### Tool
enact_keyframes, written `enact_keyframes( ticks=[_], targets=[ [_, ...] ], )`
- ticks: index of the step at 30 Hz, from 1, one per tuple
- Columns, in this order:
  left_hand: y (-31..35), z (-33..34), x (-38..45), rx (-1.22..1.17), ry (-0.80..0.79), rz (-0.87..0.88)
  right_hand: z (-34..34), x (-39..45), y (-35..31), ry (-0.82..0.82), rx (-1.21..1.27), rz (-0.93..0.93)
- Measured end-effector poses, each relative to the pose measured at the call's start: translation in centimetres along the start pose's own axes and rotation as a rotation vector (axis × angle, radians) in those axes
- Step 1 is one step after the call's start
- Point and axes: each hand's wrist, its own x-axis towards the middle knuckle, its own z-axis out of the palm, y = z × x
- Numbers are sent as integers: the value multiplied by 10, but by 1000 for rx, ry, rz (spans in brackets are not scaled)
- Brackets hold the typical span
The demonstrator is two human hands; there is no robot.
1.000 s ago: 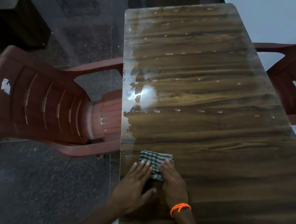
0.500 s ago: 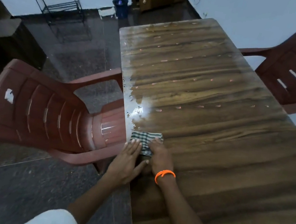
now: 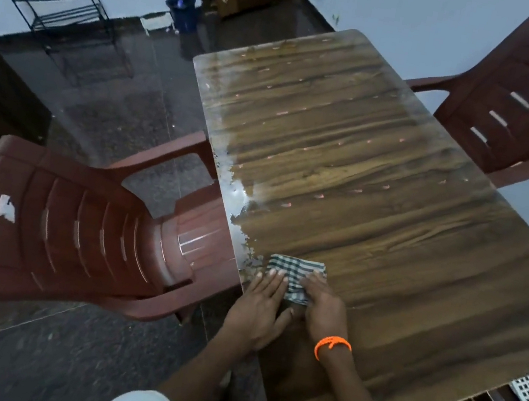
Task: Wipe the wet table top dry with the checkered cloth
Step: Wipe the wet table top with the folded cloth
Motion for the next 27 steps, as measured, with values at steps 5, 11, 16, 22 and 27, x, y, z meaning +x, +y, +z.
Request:
enact_keyframes(
  ticks=[5, 11, 16, 22, 27],
  targets=[
    [-74, -17, 21, -48, 27, 41, 30, 49, -50, 30, 1, -24],
    [-133, -14, -8, -53, 21, 200, 77, 26, -80, 13, 3, 57],
    [-126, -13, -25, -15, -4, 401, 63, -20, -77, 46, 9, 141],
    [-88, -18, 24, -22, -42, 428, 35, -1, -64, 231, -42, 327],
    [-111, -37, 71, 16, 1, 373, 53, 60, -61, 291, 45, 358]
  ],
)
